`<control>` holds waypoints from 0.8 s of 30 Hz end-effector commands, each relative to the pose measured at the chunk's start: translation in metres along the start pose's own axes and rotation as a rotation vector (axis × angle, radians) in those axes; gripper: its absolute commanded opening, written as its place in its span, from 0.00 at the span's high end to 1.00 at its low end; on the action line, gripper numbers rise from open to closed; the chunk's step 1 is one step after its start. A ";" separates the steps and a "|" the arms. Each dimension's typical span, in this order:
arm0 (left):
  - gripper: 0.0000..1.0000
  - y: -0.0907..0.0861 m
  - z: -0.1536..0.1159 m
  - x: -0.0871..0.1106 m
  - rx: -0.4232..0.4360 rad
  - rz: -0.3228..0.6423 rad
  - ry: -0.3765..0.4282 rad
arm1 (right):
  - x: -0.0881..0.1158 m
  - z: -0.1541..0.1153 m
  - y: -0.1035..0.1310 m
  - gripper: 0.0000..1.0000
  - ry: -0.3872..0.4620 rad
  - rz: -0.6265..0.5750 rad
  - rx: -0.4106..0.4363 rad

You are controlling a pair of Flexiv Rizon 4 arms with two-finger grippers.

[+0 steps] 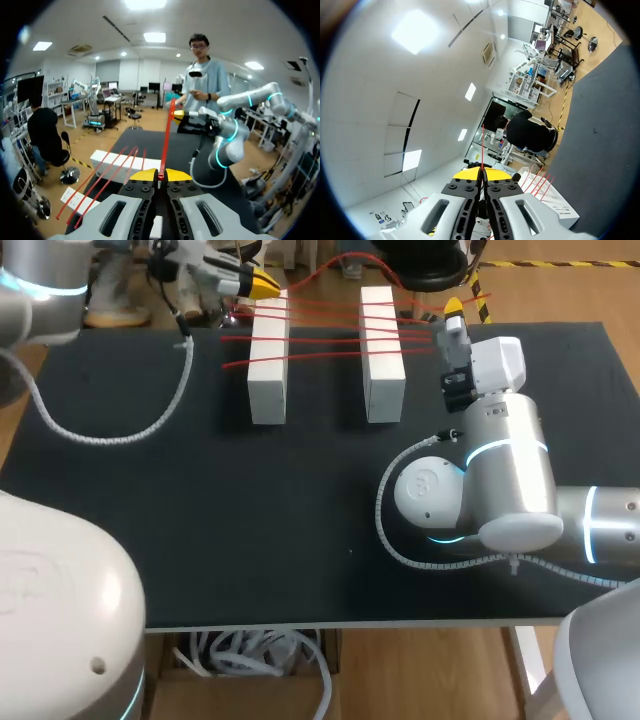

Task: Grab the tape and strap the tape.

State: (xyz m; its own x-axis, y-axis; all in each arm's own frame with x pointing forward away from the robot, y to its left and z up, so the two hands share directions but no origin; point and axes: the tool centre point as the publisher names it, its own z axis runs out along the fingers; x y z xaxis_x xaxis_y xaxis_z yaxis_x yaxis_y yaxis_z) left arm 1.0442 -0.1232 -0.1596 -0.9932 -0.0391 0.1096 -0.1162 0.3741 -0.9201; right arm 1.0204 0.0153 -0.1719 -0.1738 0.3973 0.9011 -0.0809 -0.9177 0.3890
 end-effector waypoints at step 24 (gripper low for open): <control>1.00 -0.018 0.006 0.011 -0.536 -0.001 -0.145 | 0.002 0.001 0.001 1.00 -0.004 -0.001 0.003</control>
State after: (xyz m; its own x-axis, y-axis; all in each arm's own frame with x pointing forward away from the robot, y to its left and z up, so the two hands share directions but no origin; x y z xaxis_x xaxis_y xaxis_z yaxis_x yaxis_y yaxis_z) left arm 1.0425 -0.1364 -0.1495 -0.9883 -0.1491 0.0318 -0.1366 0.7735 -0.6189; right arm 1.0203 0.0155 -0.1719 -0.1737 0.3973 0.9011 -0.0815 -0.9177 0.3889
